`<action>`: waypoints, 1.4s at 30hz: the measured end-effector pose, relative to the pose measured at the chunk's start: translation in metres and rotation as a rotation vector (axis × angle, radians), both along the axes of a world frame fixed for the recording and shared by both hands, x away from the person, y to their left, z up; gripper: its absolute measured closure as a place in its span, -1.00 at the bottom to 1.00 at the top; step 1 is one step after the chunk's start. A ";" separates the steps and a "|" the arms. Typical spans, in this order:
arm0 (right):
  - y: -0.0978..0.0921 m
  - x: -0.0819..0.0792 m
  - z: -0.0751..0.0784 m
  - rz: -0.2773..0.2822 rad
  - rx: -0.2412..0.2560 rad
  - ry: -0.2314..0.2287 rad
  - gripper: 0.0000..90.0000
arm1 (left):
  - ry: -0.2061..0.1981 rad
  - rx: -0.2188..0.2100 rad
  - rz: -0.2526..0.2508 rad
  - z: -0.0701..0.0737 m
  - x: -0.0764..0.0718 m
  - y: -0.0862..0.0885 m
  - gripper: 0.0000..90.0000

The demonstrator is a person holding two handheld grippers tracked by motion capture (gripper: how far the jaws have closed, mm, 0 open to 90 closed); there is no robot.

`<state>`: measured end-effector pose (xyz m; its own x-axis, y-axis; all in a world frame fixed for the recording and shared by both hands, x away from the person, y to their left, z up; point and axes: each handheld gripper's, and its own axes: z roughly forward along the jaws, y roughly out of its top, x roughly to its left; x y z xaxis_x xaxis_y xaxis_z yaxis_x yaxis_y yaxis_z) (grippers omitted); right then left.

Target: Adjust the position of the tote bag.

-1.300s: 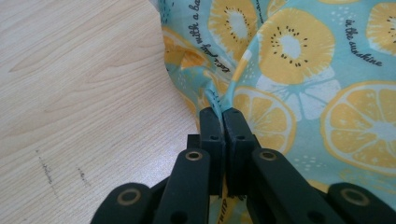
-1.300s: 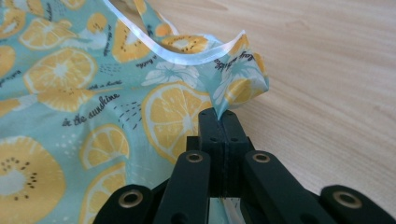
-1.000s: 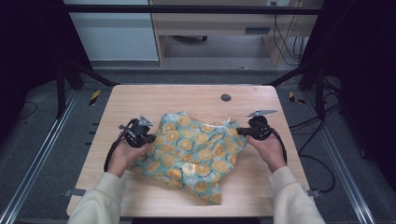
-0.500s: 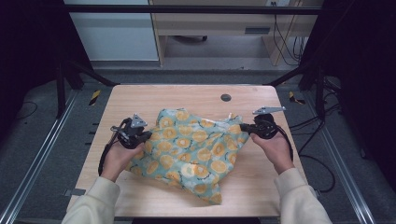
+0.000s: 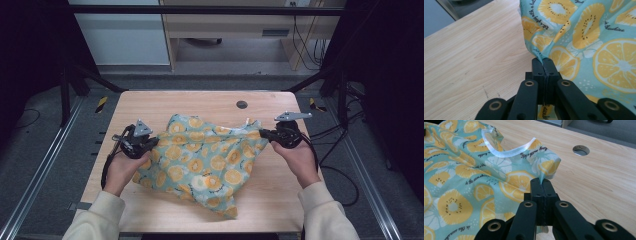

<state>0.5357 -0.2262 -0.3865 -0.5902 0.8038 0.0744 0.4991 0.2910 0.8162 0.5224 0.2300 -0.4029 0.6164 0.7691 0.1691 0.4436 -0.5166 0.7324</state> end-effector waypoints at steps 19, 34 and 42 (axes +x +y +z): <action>0.000 -0.010 0.008 0.014 -0.009 -0.038 1.00 | -0.033 0.017 -0.016 0.006 -0.013 0.004 1.00; 0.005 -0.041 0.021 0.057 -0.012 -0.110 1.00 | -0.102 0.002 -0.023 0.008 -0.041 0.010 1.00; 0.006 -0.061 0.019 0.087 -0.031 -0.138 1.00 | -0.122 -0.015 -0.027 0.002 -0.063 0.015 1.00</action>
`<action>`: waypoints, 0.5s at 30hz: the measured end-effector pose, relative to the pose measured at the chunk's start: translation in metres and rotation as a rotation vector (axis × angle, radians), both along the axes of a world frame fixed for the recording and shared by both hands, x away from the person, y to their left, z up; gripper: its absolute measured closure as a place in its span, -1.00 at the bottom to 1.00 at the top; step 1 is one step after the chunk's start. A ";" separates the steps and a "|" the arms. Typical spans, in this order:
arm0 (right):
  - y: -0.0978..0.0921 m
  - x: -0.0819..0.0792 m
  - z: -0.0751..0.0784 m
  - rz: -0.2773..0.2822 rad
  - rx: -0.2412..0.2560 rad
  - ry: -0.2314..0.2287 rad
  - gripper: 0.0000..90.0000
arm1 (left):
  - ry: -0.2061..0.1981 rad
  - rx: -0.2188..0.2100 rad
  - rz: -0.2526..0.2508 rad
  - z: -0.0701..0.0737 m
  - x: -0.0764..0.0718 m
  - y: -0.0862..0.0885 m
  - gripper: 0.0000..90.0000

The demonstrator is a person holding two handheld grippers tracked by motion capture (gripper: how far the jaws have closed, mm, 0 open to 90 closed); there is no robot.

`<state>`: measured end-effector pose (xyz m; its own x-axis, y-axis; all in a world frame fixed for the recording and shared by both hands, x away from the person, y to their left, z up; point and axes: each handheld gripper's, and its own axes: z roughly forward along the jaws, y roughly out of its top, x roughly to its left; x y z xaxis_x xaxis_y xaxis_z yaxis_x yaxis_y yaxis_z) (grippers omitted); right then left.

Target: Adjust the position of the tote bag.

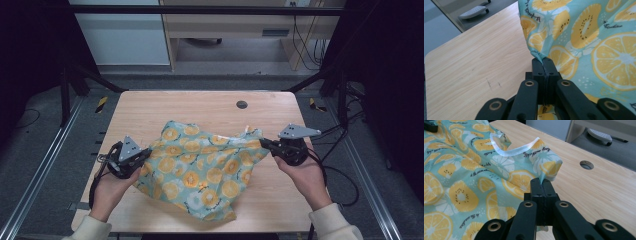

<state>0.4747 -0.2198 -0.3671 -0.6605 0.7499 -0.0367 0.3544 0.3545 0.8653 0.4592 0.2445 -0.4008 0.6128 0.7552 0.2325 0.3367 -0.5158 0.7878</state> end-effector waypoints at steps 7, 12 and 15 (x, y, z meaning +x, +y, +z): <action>0.002 -0.009 -0.002 0.017 -0.003 -0.007 1.00 | -0.020 -0.021 0.001 -0.005 -0.012 0.004 1.00; 0.003 -0.010 -0.001 0.021 -0.007 -0.020 1.00 | -0.044 -0.036 0.000 -0.006 -0.020 0.006 1.00; 0.002 -0.014 -0.002 0.027 -0.003 -0.027 1.00 | -0.056 -0.046 -0.014 -0.009 -0.028 0.008 1.00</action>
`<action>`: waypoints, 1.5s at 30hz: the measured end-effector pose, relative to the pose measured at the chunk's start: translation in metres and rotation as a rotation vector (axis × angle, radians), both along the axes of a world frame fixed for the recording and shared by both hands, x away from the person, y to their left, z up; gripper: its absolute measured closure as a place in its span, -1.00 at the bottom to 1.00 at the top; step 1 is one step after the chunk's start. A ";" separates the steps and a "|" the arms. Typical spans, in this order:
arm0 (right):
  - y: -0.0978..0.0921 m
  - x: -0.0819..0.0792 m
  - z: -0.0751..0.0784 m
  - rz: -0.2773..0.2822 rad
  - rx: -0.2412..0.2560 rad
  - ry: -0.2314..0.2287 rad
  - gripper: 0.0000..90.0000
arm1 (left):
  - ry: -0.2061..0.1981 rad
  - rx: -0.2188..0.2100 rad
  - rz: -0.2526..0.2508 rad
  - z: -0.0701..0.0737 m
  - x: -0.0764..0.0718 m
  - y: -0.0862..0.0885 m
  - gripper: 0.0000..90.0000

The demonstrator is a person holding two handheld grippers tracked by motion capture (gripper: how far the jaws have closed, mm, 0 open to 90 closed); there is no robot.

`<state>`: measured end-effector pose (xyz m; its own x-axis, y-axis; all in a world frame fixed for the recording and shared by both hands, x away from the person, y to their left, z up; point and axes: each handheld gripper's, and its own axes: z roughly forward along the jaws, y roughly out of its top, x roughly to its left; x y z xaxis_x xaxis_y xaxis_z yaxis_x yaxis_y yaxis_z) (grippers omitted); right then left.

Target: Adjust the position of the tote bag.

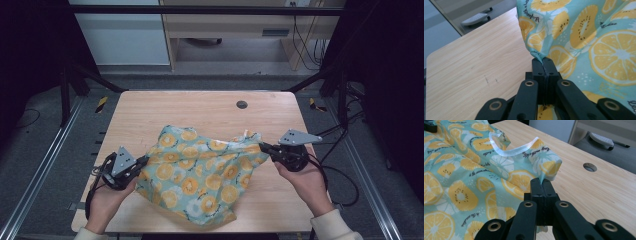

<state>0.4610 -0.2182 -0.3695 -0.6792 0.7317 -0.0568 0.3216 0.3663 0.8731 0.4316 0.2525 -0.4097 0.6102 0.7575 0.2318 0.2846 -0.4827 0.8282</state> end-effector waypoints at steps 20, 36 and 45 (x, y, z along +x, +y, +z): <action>-0.001 -0.005 -0.003 -0.001 0.034 -0.014 1.00 | -0.021 -0.041 -0.035 -0.003 -0.020 0.004 1.00; -0.009 -0.027 0.000 0.015 0.066 -0.036 1.00 | 0.001 0.002 -0.153 -0.018 -0.038 -0.003 1.00; -0.012 -0.037 -0.005 0.030 0.081 -0.035 1.00 | 0.060 0.054 -0.180 -0.034 -0.036 -0.009 1.00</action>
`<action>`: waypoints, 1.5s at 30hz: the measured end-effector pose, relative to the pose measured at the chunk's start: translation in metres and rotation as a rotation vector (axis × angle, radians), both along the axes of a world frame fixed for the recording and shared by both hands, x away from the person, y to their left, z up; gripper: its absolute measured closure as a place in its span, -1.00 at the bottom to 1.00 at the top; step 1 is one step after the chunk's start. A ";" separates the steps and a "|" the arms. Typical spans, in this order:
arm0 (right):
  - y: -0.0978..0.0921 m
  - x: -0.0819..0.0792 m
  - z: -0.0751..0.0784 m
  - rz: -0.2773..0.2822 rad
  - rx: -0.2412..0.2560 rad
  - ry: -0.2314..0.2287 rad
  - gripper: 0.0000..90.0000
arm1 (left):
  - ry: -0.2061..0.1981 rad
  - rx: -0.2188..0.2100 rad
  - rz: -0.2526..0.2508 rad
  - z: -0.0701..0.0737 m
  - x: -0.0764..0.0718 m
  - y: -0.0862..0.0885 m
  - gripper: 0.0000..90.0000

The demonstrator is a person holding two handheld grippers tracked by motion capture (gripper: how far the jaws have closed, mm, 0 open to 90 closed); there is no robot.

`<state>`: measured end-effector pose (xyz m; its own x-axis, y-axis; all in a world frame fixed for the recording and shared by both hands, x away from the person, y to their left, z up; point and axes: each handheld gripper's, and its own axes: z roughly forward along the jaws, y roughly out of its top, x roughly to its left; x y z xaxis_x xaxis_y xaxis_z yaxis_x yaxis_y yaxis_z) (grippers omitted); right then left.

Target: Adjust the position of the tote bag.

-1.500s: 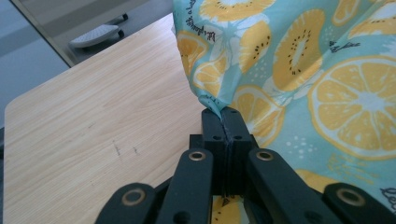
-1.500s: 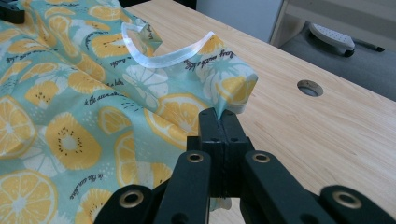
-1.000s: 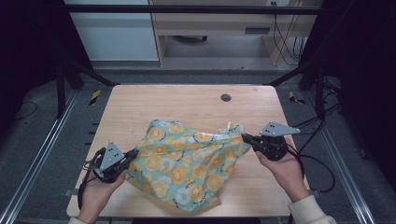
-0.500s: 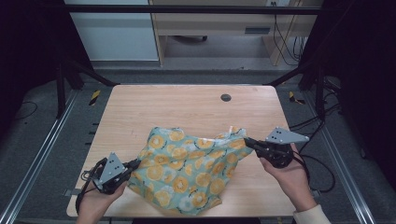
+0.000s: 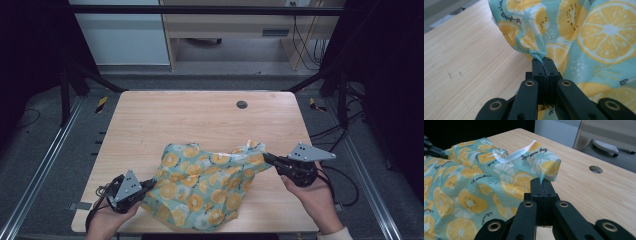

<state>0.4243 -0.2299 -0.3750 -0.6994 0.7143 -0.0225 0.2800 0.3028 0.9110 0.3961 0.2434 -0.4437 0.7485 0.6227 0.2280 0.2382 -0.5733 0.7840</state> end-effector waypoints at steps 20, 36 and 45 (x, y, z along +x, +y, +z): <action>-0.005 -0.031 0.000 0.068 0.092 -0.024 1.00 | 0.023 0.020 -0.001 -0.007 -0.001 0.001 1.00; -0.009 -0.045 -0.015 0.163 0.139 -0.009 1.00 | 0.064 0.041 -0.037 -0.016 -0.003 0.003 1.00; -0.009 -0.046 -0.047 0.253 0.132 0.079 1.00 | 0.090 0.091 -0.046 -0.024 0.000 -0.001 1.00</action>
<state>0.3782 -0.2391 -0.4216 -0.8519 0.5098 0.1202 0.2817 0.2526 0.9256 0.3964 0.2421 -0.4677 0.7956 0.5674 0.2123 0.2775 -0.6529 0.7048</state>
